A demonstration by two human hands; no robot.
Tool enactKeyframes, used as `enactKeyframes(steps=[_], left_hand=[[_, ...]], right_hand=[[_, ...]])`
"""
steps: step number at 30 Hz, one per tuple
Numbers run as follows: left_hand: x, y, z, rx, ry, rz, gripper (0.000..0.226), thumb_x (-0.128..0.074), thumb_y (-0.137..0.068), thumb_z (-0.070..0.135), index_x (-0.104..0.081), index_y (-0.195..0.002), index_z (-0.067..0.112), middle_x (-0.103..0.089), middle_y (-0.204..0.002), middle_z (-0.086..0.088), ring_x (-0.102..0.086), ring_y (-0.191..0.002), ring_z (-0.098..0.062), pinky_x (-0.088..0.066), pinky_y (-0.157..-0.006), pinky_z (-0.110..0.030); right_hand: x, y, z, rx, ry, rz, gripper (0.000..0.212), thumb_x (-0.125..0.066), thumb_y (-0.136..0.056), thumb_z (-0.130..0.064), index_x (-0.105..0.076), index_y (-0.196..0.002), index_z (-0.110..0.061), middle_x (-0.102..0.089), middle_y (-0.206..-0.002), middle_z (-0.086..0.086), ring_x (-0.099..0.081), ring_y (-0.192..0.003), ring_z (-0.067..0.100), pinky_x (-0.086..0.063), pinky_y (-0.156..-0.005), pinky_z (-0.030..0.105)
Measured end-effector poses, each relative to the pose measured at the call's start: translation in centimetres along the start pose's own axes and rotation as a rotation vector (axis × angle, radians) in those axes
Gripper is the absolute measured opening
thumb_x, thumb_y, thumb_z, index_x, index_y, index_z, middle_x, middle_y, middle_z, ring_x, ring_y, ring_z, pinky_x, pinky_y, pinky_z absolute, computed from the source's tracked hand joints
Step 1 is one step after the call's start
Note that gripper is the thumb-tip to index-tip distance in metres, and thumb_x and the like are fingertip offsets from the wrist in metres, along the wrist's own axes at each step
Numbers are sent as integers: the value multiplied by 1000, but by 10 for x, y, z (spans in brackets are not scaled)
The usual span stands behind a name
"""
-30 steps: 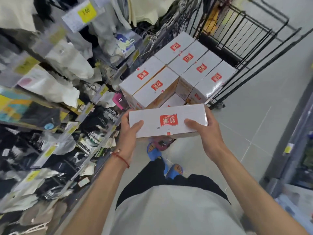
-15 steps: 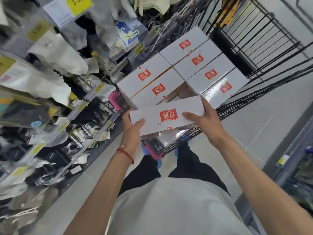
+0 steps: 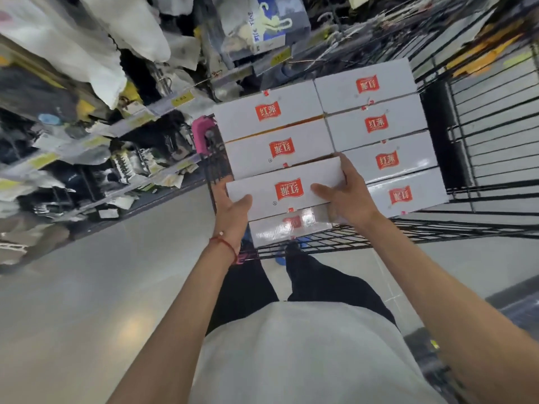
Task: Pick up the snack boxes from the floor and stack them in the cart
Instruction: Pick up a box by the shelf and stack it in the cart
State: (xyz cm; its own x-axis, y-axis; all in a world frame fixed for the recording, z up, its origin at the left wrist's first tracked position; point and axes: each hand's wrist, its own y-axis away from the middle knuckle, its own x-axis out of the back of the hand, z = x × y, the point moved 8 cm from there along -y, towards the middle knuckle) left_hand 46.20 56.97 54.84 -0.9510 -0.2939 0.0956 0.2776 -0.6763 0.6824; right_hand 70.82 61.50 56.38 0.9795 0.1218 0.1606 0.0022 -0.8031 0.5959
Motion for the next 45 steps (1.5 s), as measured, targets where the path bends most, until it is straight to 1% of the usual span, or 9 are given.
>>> enactKeyframes(steps=[5,12,17,21,25,29,34,42,45], left_hand=[[-2,-13,-12,52,-27,97,49,-55,-97,1,-39,-133,30,-57,-134,-9,-61,-119,-28,-53,-101,-54],[-3,-20,-20,121,-67,77,49,-56,-98,3,-36,-133,32,-59,-130,-3,-61,-113,-24,-52,-102,-55],[-9,-23,-22,106,-114,85,43,-55,-98,6,-30,-125,27,-60,-111,9,-62,-103,-14,-49,-105,-52],[-14,-20,-22,90,-138,97,51,-52,-99,7,-26,-137,28,-57,-139,-7,-60,-116,-22,-45,-110,-44],[-17,-20,-24,116,-244,66,70,-48,-103,16,-10,-159,34,-29,-165,1,-38,-145,-27,-28,-121,-52],[-19,-18,-24,142,-237,100,71,-45,-104,17,-7,-160,36,-19,-168,6,-30,-151,-25,-22,-123,-53],[-26,-16,-23,127,-185,150,67,-43,-105,10,-13,-160,31,-32,-163,5,-44,-139,-20,-33,-113,-33],[-25,-8,-16,136,-191,175,62,-44,-104,15,-20,-157,36,-52,-142,9,-59,-120,-26,-49,-107,-50],[-20,-10,-19,104,-187,151,61,-48,-100,17,-27,-154,39,-54,-145,6,-59,-125,-30,-47,-108,-54]], right_hand=[[1,-26,7,-21,134,65,72,-84,-85,-16,-45,-144,-27,-59,-138,0,-61,-126,27,-61,-92,53],[5,-17,2,79,344,181,59,-75,-88,-4,-51,-140,-20,-57,-133,-6,-52,-118,9,-43,-90,14],[21,-5,1,115,243,286,50,-66,-95,3,-61,-140,-18,-61,-144,-3,-56,-133,17,-46,-105,18],[27,-5,7,94,449,323,51,-75,-93,-14,-55,-140,-19,-59,-140,0,-55,-129,19,-48,-105,31],[23,-10,30,37,718,242,69,-76,-92,-29,-40,-150,-20,-36,-159,3,-34,-149,26,-48,-110,49],[25,-9,41,13,833,220,78,-69,-96,-42,-28,-160,-25,-18,-172,-2,-12,-160,25,-43,-113,53],[28,-7,39,46,930,216,77,-64,-97,-50,-29,-161,-25,-20,-172,-2,-17,-159,27,-50,-105,55],[28,-6,33,93,1049,196,73,-59,-98,-55,-31,-159,-24,-25,-170,-2,-22,-158,26,-56,-96,52],[24,-5,38,90,1046,162,71,-56,-102,-49,-27,-161,-21,-19,-172,3,-15,-159,30,-44,-113,51]])
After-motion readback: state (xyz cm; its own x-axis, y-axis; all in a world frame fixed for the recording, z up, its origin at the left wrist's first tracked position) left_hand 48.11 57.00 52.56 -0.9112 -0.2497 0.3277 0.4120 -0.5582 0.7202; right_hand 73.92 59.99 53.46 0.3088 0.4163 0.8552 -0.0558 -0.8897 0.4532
